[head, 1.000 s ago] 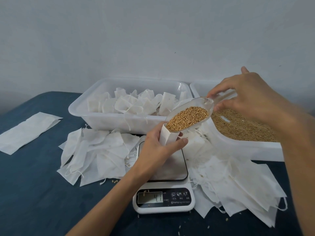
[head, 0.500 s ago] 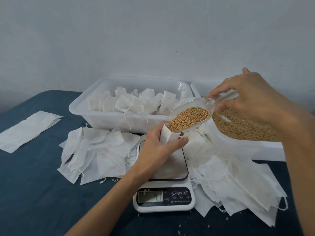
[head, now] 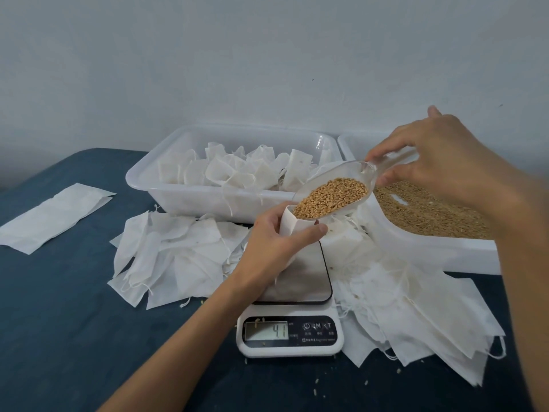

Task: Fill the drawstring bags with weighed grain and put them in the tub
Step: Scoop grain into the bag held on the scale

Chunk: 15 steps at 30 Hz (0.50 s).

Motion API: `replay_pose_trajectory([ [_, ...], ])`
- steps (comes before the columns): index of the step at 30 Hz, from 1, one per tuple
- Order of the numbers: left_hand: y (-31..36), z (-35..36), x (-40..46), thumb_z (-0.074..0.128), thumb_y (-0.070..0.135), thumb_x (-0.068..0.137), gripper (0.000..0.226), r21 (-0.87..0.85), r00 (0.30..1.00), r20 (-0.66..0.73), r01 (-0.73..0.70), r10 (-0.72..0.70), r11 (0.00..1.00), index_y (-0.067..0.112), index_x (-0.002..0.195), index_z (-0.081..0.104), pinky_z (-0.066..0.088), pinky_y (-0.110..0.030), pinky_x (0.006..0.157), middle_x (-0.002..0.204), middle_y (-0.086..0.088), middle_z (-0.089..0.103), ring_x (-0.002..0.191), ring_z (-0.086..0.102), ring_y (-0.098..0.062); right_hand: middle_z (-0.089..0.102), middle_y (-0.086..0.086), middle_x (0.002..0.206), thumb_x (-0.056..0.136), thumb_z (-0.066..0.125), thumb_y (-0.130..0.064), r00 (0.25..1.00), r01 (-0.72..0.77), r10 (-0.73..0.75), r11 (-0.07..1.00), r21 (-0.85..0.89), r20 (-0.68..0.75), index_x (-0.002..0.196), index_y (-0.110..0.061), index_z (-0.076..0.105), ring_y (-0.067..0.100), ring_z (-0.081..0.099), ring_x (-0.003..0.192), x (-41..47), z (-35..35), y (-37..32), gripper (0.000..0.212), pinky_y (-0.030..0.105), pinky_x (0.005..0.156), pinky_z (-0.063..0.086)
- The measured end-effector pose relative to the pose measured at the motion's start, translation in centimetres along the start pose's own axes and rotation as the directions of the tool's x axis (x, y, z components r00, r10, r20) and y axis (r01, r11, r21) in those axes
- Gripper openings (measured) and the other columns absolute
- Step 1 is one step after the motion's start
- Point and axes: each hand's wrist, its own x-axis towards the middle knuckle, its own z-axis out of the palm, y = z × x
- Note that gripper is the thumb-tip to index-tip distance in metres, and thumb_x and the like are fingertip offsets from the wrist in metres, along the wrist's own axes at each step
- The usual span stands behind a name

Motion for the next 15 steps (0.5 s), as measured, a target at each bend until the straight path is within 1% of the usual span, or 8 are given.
replay_pose_trajectory([
  [3,0.19,-0.19,0.05,0.084,0.034,0.079,0.035,-0.005,1.0,0.0,0.018,-0.018,1.0,0.015,0.108,0.075,0.053,-0.022,0.071,0.097,-0.004,0.078,0.081,0.07,-0.009,0.071,0.002,0.113,0.074,0.087,-0.025,1.0,-0.004,0.004,1.0,-0.003,0.001,0.107,-0.028,0.077,0.025,0.053,0.123,0.08,0.18,-0.05,0.036,0.02,0.114,-0.003],
  [5,0.26,-0.38,0.13,0.087,0.029,0.082,0.032,-0.015,1.0,0.002,0.021,-0.021,1.0,0.014,0.108,0.075,0.051,-0.019,0.068,0.094,-0.001,0.078,0.079,0.069,-0.008,0.071,0.001,0.114,0.074,0.087,-0.024,1.0,-0.013,0.013,1.0,0.004,-0.011,0.108,-0.028,0.076,0.026,0.048,0.127,0.0,0.34,-0.13,0.036,0.016,0.109,-0.004],
  [7,0.25,-0.48,0.21,0.086,0.022,0.086,0.027,-0.028,1.0,0.001,0.02,-0.02,0.999,0.012,0.109,0.075,0.051,-0.018,0.068,0.094,-0.001,0.078,0.079,0.07,-0.008,0.071,0.0,0.113,0.075,0.087,-0.024,1.0,-0.012,0.012,1.0,0.002,-0.019,0.108,-0.029,0.076,0.026,0.046,0.127,-0.02,0.45,-0.23,0.035,0.017,0.109,-0.005],
  [10,0.25,-0.44,0.18,0.084,0.02,0.087,0.026,-0.03,1.0,-0.002,0.024,-0.024,0.999,0.011,0.109,0.074,0.051,-0.019,0.067,0.092,0.0,0.077,0.077,0.069,-0.008,0.072,0.001,0.11,0.073,0.087,-0.025,1.0,0.018,-0.018,0.999,-0.039,-0.005,0.105,-0.031,0.077,0.024,0.058,0.116,0.2,0.57,-0.32,0.034,0.028,0.12,-0.005],
  [12,0.24,-0.43,0.14,0.085,0.02,0.086,0.026,-0.028,1.0,0.002,0.024,-0.024,0.999,0.011,0.108,0.074,0.051,-0.019,0.067,0.091,0.0,0.076,0.076,0.069,-0.008,0.072,0.0,0.109,0.073,0.088,-0.026,1.0,0.025,-0.025,0.998,-0.061,0.0,0.104,-0.033,0.077,0.022,0.06,0.111,0.36,0.64,-0.27,0.034,0.034,0.123,-0.004],
  [15,0.22,-0.45,0.17,0.085,0.02,0.086,0.028,-0.026,1.0,-0.005,0.022,-0.022,0.999,0.01,0.109,0.074,0.051,-0.019,0.068,0.096,-0.009,0.077,0.079,0.069,-0.009,0.073,-0.001,0.108,0.073,0.087,-0.028,0.999,0.039,-0.04,0.996,-0.083,-0.005,0.104,-0.033,0.076,0.02,0.061,0.108,0.4,0.8,-0.13,0.033,0.038,0.124,-0.003],
])
